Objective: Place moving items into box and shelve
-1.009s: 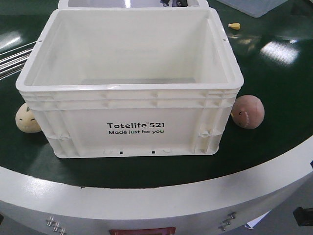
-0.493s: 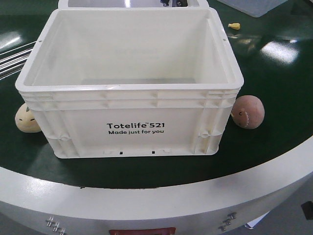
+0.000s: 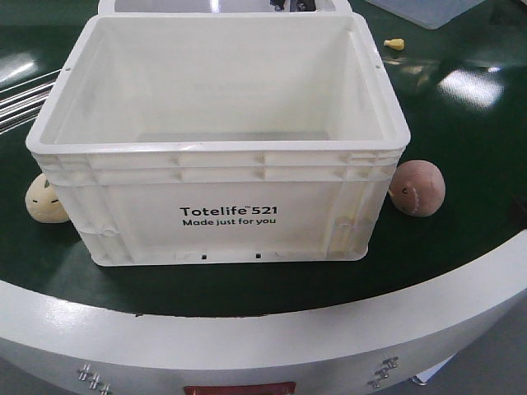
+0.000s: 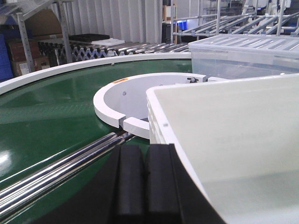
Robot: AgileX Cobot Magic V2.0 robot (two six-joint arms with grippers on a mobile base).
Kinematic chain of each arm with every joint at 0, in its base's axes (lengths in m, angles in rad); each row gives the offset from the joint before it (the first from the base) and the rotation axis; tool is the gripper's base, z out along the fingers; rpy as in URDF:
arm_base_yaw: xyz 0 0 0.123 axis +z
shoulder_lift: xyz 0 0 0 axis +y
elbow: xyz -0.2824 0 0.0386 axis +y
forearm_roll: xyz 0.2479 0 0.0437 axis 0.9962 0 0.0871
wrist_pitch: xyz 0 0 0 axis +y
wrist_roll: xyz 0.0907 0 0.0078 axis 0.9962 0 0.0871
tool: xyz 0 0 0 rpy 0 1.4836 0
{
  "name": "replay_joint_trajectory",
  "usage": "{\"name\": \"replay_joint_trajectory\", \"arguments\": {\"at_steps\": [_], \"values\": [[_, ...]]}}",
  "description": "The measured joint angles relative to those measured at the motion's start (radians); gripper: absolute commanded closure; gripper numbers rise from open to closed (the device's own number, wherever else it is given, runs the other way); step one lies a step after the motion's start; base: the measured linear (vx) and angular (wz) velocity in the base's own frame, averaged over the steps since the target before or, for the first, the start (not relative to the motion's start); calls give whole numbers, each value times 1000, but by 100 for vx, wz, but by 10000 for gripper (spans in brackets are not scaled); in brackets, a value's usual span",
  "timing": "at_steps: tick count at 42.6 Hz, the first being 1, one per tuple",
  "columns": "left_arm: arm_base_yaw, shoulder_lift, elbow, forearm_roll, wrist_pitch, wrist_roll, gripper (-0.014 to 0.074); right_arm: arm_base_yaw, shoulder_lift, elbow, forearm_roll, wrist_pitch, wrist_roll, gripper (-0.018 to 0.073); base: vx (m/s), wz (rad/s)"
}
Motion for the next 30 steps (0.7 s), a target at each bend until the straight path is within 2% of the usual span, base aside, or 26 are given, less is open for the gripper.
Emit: {"name": "replay_joint_trajectory", "arguments": {"at_steps": [9,18,19,23,30], "values": [[0,189,-107,0,-21,1,603,0,177,-78,0,-63,0,567,0,0],[0,279,-125,0,-35,1,598,0,267,-92,0,-85,0,561,0,0],[0,287,-125,0,-35,1,531,0,272,-92,0,-86,0,472,0,0],[0,308,-125,0,-36,1,478,0,293,-92,0,-95,-1,393,0,0],[0,311,-125,0,-36,7,337,0,293,-92,0,-96,-1,170,0,0]]}}
